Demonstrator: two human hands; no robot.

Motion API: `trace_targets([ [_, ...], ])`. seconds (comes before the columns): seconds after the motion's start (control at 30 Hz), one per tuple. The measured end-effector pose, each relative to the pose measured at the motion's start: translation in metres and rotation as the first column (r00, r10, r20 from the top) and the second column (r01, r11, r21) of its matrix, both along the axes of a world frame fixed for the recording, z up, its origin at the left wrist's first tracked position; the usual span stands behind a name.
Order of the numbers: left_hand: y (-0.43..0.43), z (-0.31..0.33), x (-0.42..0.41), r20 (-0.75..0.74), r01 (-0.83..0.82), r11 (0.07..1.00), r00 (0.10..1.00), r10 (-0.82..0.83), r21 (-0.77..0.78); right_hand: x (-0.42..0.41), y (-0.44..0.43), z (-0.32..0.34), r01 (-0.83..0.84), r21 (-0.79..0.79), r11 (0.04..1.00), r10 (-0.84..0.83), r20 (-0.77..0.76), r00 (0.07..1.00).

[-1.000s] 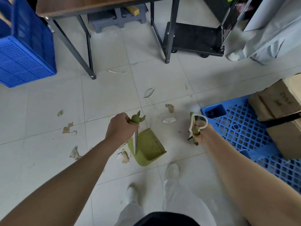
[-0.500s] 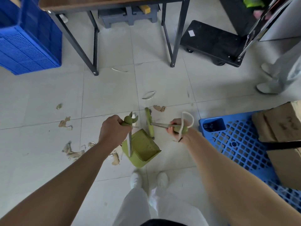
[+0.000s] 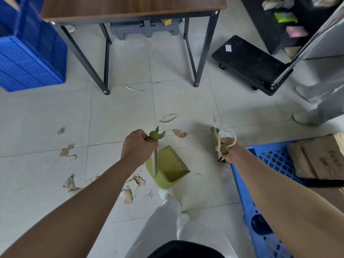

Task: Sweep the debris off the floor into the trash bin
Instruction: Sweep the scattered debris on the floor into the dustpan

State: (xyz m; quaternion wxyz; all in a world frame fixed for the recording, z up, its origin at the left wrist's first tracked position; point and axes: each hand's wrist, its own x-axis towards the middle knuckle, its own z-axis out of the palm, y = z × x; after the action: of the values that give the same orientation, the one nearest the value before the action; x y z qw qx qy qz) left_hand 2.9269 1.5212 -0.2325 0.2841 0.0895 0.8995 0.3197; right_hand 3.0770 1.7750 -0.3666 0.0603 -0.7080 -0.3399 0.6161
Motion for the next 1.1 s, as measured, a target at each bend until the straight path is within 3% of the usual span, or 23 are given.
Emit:
trace_targets([
  [0.13, 0.010, -0.002, -0.031, 0.019, 0.005, 1.000, 1.000, -0.004, -0.014, -0.057, -0.033, 0.027, -0.131, -0.151, 0.980, 0.111, -0.132, 0.985],
  [0.33, 0.020, 0.001, -0.073, 0.037, -0.004, 0.999, 0.999, 0.006, -0.046, -0.108, -0.060, 0.047, -0.352, -0.220, 0.910, 0.294, -0.257, 0.920],
  [0.43, 0.022, 0.003, -0.089, 0.058, -0.024, 0.998, 0.998, 0.028, -0.062, -0.120, -0.037, 0.054, -0.393, -0.177, 0.902, 0.351, -0.226, 0.909],
  [0.57, 0.022, 0.006, -0.100, 0.064, -0.063, 0.996, 0.996, 0.067, -0.063, -0.139, -0.027, 0.050, -0.357, -0.240, 0.903, 0.321, -0.175, 0.931],
  [0.7, 0.017, 0.009, -0.105, 0.048, -0.152, 0.987, 0.987, 0.154, -0.048, -0.170, -0.021, 0.048, -0.476, -0.040, 0.878, 0.469, -0.116, 0.875],
  [0.87, 0.004, 0.009, -0.103, 0.003, -0.254, 0.965, 0.967, 0.255, -0.056, -0.205, 0.014, 0.030, -0.561, 0.016, 0.828, 0.560, -0.061, 0.826],
  [0.97, 0.001, 0.007, -0.101, -0.012, -0.311, 0.948, 0.950, 0.311, -0.064, -0.225, 0.023, 0.015, -0.633, -0.006, 0.774, 0.632, -0.046, 0.774],
  [1.1, 0.005, 0.002, -0.095, -0.010, -0.409, 0.909, 0.912, 0.409, -0.082, -0.236, -0.008, 0.014, -0.794, -0.096, 0.600, 0.796, -0.030, 0.605],
])
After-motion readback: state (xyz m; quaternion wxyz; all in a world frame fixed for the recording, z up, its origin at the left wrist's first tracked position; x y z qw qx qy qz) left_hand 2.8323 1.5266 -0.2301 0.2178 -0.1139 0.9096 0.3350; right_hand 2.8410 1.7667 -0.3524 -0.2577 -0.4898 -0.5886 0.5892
